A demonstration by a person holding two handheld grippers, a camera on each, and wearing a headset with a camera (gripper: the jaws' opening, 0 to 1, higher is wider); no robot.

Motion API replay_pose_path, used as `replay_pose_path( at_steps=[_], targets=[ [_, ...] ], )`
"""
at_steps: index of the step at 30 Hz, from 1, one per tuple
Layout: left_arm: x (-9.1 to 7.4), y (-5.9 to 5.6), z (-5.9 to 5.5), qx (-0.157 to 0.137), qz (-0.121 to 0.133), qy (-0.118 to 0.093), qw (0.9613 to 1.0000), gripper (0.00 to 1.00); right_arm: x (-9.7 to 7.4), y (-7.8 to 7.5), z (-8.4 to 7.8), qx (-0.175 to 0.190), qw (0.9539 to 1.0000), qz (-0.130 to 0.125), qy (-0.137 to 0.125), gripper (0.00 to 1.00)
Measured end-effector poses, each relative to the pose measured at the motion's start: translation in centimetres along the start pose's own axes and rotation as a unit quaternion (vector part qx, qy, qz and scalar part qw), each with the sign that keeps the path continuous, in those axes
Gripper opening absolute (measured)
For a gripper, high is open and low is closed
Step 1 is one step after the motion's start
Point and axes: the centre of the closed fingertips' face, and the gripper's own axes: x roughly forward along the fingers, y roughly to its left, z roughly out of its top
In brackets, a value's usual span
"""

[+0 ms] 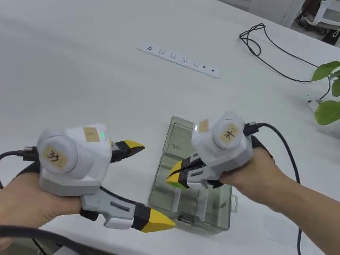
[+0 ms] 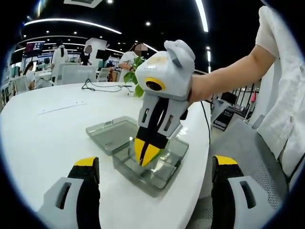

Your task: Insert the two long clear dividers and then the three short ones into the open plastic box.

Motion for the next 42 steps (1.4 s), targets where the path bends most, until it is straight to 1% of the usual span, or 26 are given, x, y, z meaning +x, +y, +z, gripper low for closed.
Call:
replay_pose_path(
  at_steps=[4,7,13,18,20,21,23,25,32,35,37,39,42],
  targets=[
    [0.0,0.0,0.0,0.002,0.0,0.002,1.0,1.0,0.4,0.0,-0.3,-0.008,0.9998,-0.002,0.015,0.03],
    [0.1,0.1,-0.1,0.005,0.0,0.005,1.0,1.0,0.4,-0.1,-0.4,-0.01,0.9998,-0.003,0.019,0.03],
    [0.2,0.0,-0.8,0.022,-0.003,0.023,0.9995,1.0,0.4,-0.1,-0.4,-0.008,0.9998,-0.003,0.017,0.03],
    [0.0,0.0,-0.9,0.027,-0.002,0.029,0.9992,1.0,0.5,0.0,-0.3,0.001,0.9999,-0.003,0.011,0.04],
    [0.0,0.1,-1.0,0.032,-0.001,0.033,0.999,1.0,0.3,0.0,0.1,0.015,0.9999,-0.002,-0.003,0.07],
    [-0.1,0.1,-1.0,0.033,-0.001,0.034,0.9989,1.0,0.2,-0.1,0.2,0.02,0.9998,-0.003,-0.005,0.09],
    [-0.1,0.1,-1.2,0.038,0.0,0.04,0.9985,1.0,-0.1,-0.1,0.2,0.017,0.9998,-0.008,-0.004,0.1],
    [-0.2,0.1,-1.4,0.045,0.0,0.048,0.9978,1.0,-0.8,-0.1,0.6,0.025,0.9995,-0.011,-0.018,0.11],
    [-0.4,0.2,-1.6,0.054,0.002,0.057,0.9969,1.0,-3.3,-0.4,1.1,0.047,0.9971,-0.03,-0.053,0.16],
    [-0.5,0.1,-1.5,0.06,0.001,0.062,0.9963,1.0,-4.7,-0.7,1.3,0.062,0.9946,-0.038,-0.074,0.21],
    [-0.6,0.1,-1.5,0.062,0.002,0.064,0.996,1.0,-6.1,-1.0,1.2,0.075,0.9918,-0.045,-0.093,0.23],
    [-0.7,0.1,-1.4,0.064,0.004,0.065,0.9959,1.0,-7.2,-1.1,1.0,0.086,0.9893,-0.052,-0.106,0.26],
    [-0.8,0.1,-1.3,0.066,0.004,0.067,0.9955,1.0,-8.7,-1.3,0.3,0.095,0.9866,-0.063,-0.116,0.29]
  ],
)
